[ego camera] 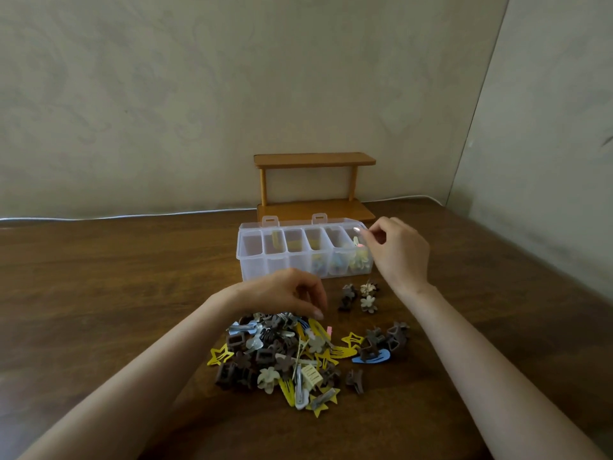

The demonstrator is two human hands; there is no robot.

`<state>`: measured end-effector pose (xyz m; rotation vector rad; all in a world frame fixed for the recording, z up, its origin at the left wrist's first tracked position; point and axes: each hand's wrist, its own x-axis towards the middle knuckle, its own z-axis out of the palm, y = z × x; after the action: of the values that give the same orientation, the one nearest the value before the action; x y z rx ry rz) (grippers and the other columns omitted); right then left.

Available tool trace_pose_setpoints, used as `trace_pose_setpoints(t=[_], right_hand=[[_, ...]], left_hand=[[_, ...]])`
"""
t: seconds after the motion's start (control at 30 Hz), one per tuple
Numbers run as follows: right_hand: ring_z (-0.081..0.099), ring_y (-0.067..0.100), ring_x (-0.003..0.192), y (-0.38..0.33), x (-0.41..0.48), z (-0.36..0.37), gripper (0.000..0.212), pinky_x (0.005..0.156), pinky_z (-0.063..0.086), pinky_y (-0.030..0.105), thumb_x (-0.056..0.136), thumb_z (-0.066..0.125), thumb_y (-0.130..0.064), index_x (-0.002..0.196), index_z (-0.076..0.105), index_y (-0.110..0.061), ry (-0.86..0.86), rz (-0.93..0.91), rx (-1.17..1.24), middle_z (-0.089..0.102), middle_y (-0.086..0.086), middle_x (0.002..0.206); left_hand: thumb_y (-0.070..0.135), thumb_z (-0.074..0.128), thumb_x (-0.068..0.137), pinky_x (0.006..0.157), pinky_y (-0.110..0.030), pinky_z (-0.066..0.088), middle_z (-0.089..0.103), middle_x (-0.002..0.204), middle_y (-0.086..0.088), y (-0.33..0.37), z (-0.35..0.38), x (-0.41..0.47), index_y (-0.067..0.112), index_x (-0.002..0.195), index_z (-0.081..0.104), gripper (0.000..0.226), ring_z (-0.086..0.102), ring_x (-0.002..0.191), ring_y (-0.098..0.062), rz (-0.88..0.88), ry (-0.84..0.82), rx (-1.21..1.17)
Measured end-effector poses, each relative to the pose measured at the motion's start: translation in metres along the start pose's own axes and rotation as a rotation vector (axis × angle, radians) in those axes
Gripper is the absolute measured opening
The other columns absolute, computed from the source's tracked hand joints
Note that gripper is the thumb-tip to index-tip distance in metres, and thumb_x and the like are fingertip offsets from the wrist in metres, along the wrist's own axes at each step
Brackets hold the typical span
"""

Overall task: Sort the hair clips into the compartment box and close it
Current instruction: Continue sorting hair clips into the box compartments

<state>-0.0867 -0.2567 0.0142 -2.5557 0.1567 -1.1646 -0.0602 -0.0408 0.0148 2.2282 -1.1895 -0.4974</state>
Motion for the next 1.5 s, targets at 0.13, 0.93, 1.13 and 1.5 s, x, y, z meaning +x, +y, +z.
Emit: trace_pose_setpoints(t=[0.13,0.93,1.13,1.5], right_hand=[[0.048,0.007,0.058,0.003,-0.018,-0.008,0.016,0.049,0.027,0.012,0.089,0.06,-0.022,0.073,0.061,-0.016,0.014,-0.075,0.111,0.053,-0.008,0.068],[0.056,0.005,0.066,0.019,-0.031,-0.005,0.014,0.054,0.04,0.016,0.089,0.061,-0.02,0.079,0.065,-0.012,-0.09,0.051,0.35,0.062,-0.003,0.072],[0.054,0.003,0.063,0.02,-0.032,-0.006,0.015,0.051,0.038,0.013,0.089,0.06,-0.02,0.075,0.062,-0.016,-0.083,0.037,0.337,0.059,-0.005,0.068],[0.057,0.008,0.064,0.018,-0.03,-0.007,0.017,0.053,0.043,0.02,0.09,0.06,-0.022,0.076,0.064,-0.013,-0.102,0.027,0.349,0.061,-0.004,0.07]], left_hand=[[0.027,0.068,0.081,0.07,-0.014,0.041,0.051,0.098,0.011,-0.001,0.003,0.002,0.02,0.103,0.062,0.023,0.049,0.082,-0.001,-0.018,-0.086,0.14],[0.008,0.061,0.086,0.077,-0.025,0.054,0.068,0.094,-0.008,0.014,-0.054,0.073,0.006,0.096,0.064,0.01,0.065,0.082,-0.016,0.004,0.731,0.031],[0.015,0.058,0.089,0.084,-0.04,0.052,0.067,0.099,-0.005,0.003,-0.055,0.108,0.012,0.1,0.063,0.013,0.061,0.094,-0.021,-0.109,0.711,0.182],[0.023,0.055,0.09,0.08,-0.034,0.049,0.057,0.105,-0.002,0.005,-0.04,0.087,0.016,0.101,0.062,0.014,0.052,0.097,-0.017,-0.03,0.779,0.352]])
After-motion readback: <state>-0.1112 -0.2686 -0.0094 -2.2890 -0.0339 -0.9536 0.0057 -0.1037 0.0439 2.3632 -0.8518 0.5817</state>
